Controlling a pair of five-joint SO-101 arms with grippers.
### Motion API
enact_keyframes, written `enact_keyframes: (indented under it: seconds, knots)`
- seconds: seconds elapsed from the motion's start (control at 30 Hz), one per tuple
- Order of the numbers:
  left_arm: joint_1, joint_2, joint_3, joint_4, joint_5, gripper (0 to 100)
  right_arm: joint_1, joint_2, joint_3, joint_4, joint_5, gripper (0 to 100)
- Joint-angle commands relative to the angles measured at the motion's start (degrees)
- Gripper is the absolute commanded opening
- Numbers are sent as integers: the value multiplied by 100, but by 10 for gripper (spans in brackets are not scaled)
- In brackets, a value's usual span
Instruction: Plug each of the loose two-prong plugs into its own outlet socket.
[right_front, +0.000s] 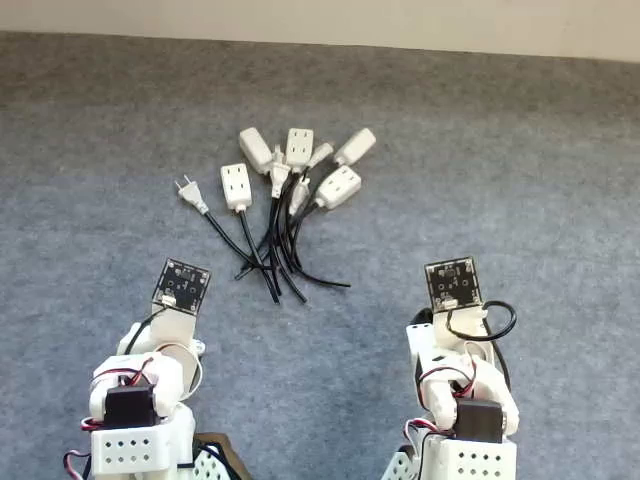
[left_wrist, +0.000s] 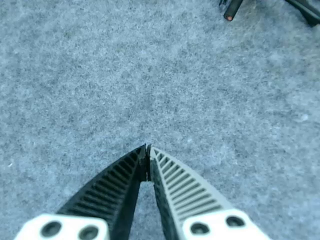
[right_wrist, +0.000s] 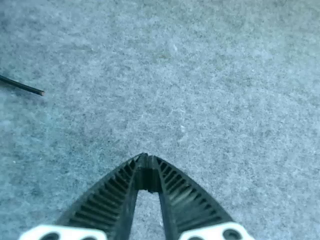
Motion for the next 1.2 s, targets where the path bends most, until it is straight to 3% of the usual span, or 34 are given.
enact_keyframes:
  seconds: [0.0,0.63,0.77,1.03,1.17]
  knots:
    - [4,-57,101,158,-26,29,-22,22,778,-48,62,5]
    - [4,-57,101,149,-35,29,-84,-22,778,259,44,5]
    - [-13,-57,101,-167,-35,30,-31,-31,787,84,62,5]
    - [382,-66,101,-607,-35,30,1341,-31,620,101,62,5]
    - [-189,-66,-31,-1327,-35,28,1859,-31,558,101,62,5]
